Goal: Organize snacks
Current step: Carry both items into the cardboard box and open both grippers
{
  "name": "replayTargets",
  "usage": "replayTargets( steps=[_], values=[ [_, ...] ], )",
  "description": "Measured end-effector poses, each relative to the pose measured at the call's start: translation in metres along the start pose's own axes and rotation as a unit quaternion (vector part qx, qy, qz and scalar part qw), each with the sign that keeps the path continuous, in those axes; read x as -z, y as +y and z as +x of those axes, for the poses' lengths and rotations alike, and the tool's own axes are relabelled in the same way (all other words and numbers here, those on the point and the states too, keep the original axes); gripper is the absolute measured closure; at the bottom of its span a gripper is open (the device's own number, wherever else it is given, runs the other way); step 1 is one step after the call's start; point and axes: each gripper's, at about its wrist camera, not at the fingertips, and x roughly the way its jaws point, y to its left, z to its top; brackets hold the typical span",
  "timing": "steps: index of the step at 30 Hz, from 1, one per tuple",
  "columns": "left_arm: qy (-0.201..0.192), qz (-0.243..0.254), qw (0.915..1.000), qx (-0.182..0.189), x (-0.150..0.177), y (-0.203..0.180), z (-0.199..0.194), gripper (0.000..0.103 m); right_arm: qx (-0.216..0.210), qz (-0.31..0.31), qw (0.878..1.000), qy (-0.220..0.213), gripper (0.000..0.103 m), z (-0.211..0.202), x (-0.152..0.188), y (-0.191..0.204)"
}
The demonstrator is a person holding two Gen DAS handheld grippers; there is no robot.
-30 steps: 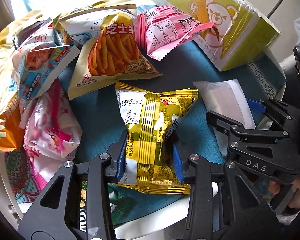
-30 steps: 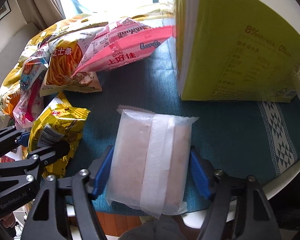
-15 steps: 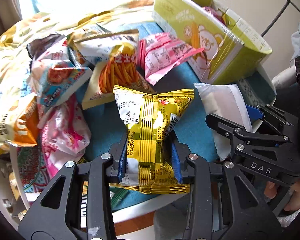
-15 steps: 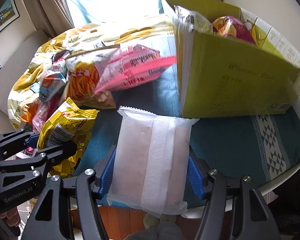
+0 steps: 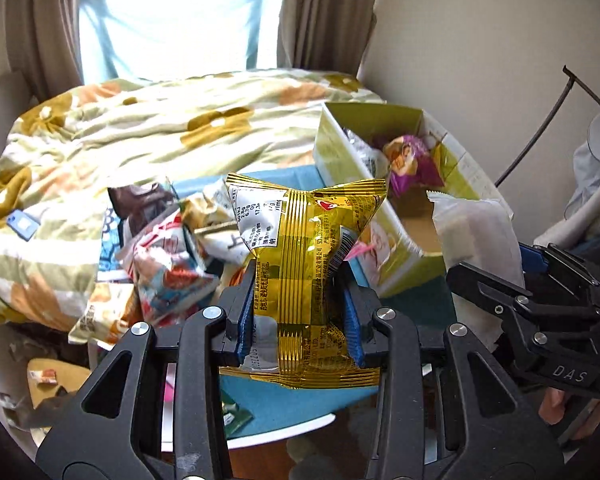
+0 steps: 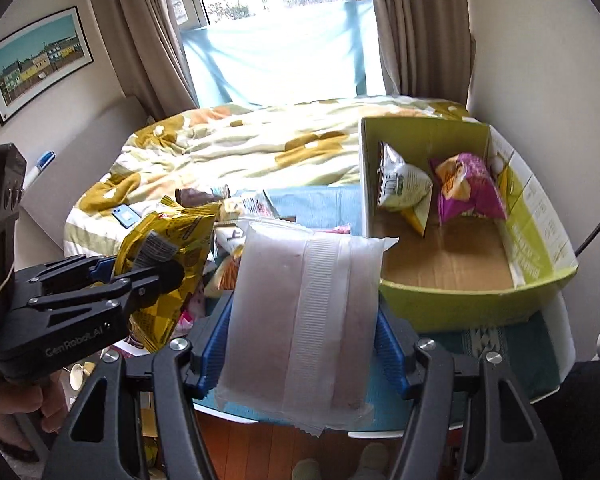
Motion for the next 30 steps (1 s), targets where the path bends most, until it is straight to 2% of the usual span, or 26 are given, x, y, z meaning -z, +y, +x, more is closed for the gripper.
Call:
replayTargets(
  steps=[5,9,16,20,24,26,27,28,30],
  values=[
    [-0.035,-0.005,0.9994,-0.002,-0.046,-0.037,0.007,0.07,-0.01,-0.004,0.999,-0.036,0.043,-0.021,-0.039,-0.032],
    [-0.033,-0.009,0.9994,0.005,-0.078,-0.08,0.036,0.07,-0.005,-0.01,0.999,-0.053,0.043,-0.03,-0.065,-0.072],
    [0.028,-0.015,0.9995,0.006,-0.102,-0.146,0.123,0.07,0.012,-0.006,0.999,-0.05,0.043,-0.022,-0.098,-0.153],
    [0.064,-0.03,0.9974,-0.01,-0.097,-0.164,0.167,0.07,0.008,-0.003,1.0,-0.024,0.043,-0.004,-0.103,-0.192],
    [0.089,-0.052,0.9944,-0.02,-0.089,-0.169,0.193,0.068,-0.003,-0.003,1.0,0.006,0.043,0.015,-0.1,-0.218],
    [0.099,-0.055,0.9932,-0.027,-0.085,-0.169,0.199,0.061,-0.01,-0.004,1.0,0.019,0.043,0.025,-0.098,-0.225],
    [0.103,-0.055,0.9926,-0.032,-0.085,-0.17,0.201,0.043,-0.013,-0.002,1.0,0.025,0.043,0.03,-0.097,-0.228],
    [0.102,-0.055,0.9926,-0.036,-0.084,-0.167,0.201,0.021,-0.017,0.002,0.999,0.031,0.043,0.034,-0.097,-0.23],
    [0.092,-0.055,0.9933,-0.042,-0.082,-0.162,0.197,0.011,-0.025,0.006,0.999,0.039,0.043,0.039,-0.094,-0.233]
  ],
)
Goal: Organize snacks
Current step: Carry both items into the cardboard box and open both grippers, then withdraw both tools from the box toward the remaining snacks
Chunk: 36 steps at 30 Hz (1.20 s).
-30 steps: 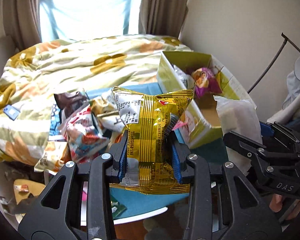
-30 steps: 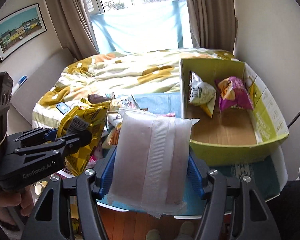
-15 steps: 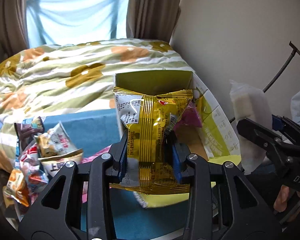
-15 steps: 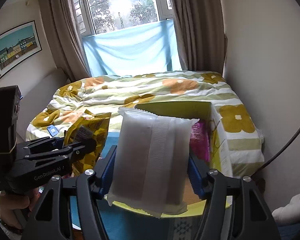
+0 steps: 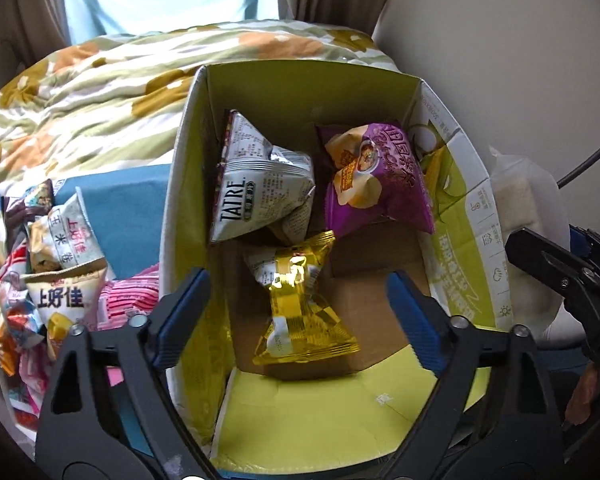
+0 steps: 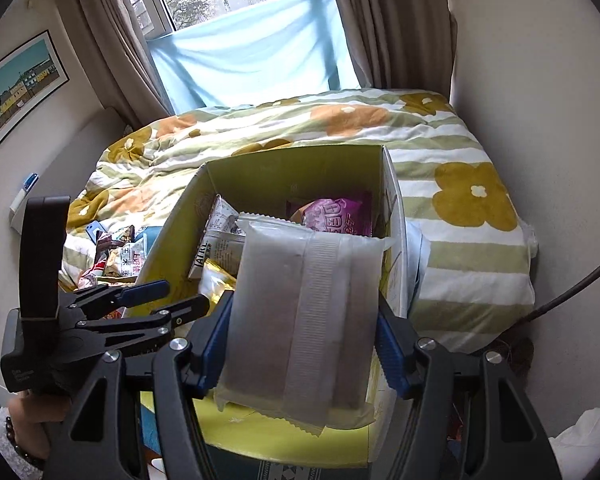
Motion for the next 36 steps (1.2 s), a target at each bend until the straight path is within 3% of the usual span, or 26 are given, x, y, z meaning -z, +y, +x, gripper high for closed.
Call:
replayTargets(
  steps=[13,19,21,22,23,24,36],
  values=[
    [-0.003,0.001,0.9996,-0.027,0.023,0.022,-0.036,0.011,-0.008,-0.025,0.998,0.058,0.043,0.045,0.001,0.0],
    [-0.004,-0.012,0.9992,-0.038,0.029,0.038,-0.043,0.011,-0.011,-0.014,0.996,0.091,0.043,0.071,0.004,-0.002],
    [-0.006,-0.015,0.9991,-0.039,0.029,0.042,-0.044,0.011,-0.007,-0.007,0.996,0.085,0.041,0.073,0.004,-0.004],
    [-0.006,-0.016,0.9991,-0.038,0.03,0.043,-0.045,0.011,-0.012,-0.003,0.997,0.073,0.032,0.071,0.004,-0.006],
    [-0.007,-0.017,0.9991,-0.038,0.03,0.044,-0.045,0.011,-0.013,-0.003,0.998,0.067,0.01,0.069,0.003,-0.005],
    [-0.008,-0.018,0.9991,-0.038,0.031,0.045,-0.046,0.011,-0.01,-0.008,0.998,0.066,0.0,0.068,0.003,-0.005],
    [-0.026,-0.007,0.9991,-0.032,0.027,0.037,-0.063,0.011,0.012,-0.026,0.999,0.043,0.0,0.039,0.009,-0.001]
  ],
)
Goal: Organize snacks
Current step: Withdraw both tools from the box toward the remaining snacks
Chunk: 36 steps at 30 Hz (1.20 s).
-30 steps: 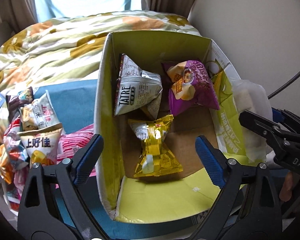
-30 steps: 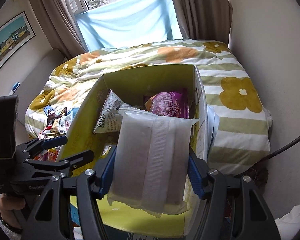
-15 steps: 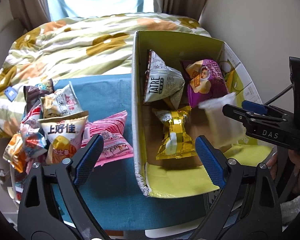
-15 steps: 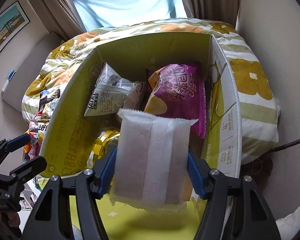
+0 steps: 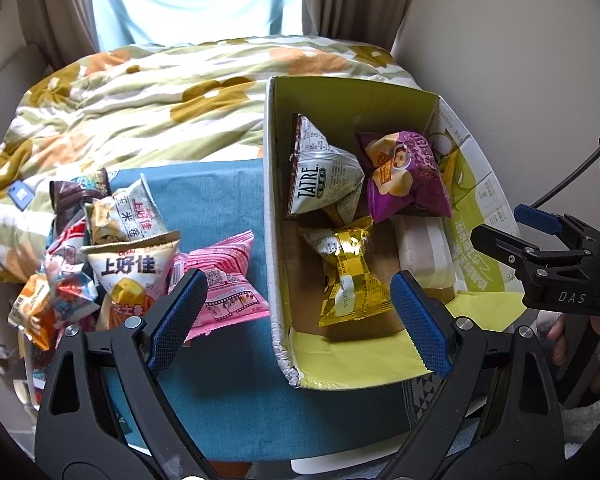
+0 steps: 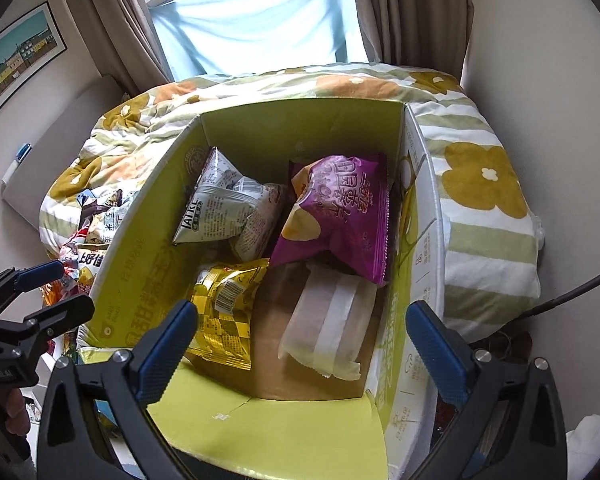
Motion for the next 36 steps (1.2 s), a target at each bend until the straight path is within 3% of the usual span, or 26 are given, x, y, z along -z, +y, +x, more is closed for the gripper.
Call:
replayTargets(
  steps=[13,16,18,24,36],
  values=[
    [-0.06,-0.03,0.9971,-0.036,0.005,0.027,-0.066,0.01,0.018,-0.03,0.998,-0.058,0.0,-0.06,-0.018,0.019],
    [-0.082,-0.038,0.9943,-0.057,0.014,0.045,-0.085,0.001,0.015,-0.023,0.996,-0.082,0.0,-0.076,-0.016,0.03],
    [-0.099,-0.043,0.9924,-0.059,0.022,0.061,-0.097,0.0,0.022,-0.018,0.995,-0.098,0.0,-0.085,-0.013,0.041],
    [-0.104,-0.032,0.9924,-0.057,0.051,0.114,-0.121,0.0,0.037,-0.003,0.989,-0.146,0.0,-0.106,0.003,0.089],
    [-0.105,-0.03,0.9929,-0.046,0.086,0.246,-0.152,0.0,0.026,0.008,0.989,-0.148,0.0,-0.092,0.028,0.217]
  ],
)
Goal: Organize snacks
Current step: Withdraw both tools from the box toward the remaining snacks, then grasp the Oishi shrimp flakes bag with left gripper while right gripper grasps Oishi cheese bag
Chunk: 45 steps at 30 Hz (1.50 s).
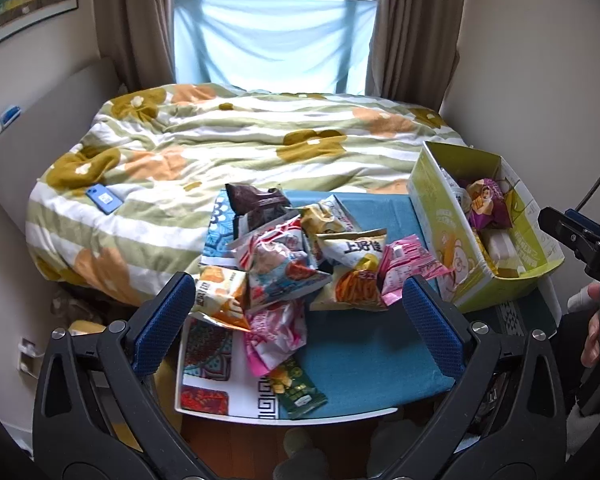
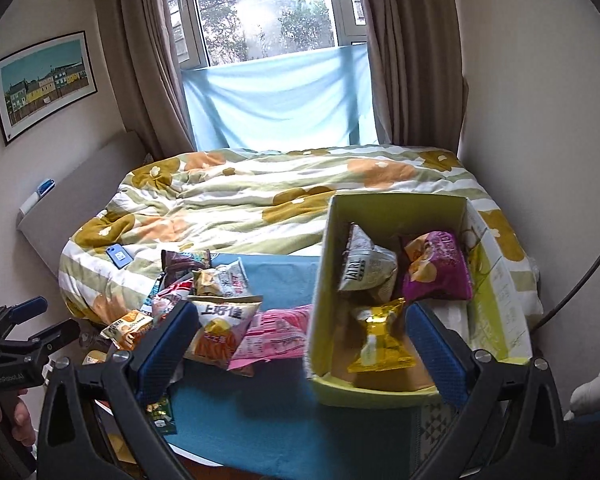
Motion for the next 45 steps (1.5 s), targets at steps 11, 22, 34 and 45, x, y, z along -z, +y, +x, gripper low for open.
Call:
replayTargets(
  steps=[11,22,34,45],
  values=[
    [0.059,-0.017,0.9961,0.064,-0.029,0.069,0.076,0.0,-0.007,0.032,0.999,0.016,0.0,0.05,0.011,0.083],
    [0.111,-0.088,0.9863,0.084,-0.04,0.084,0.189,0.0,-0.025,0.029,0.997,0.062,0.0,0.14,0.028,0.106],
    [0.21,-0.086,0.9698,0.09,-0.016,0.061,0.263,0.006,-0.033,0.008,0.987,0.155,0.0,0.211,0.061,0.099],
    [0.242,-0.076,0.9614,0.106,-0.006,0.055,0.276,0.03,-0.037,-0.041,0.985,0.161,0.001,0.224,0.057,0.103]
  ],
)
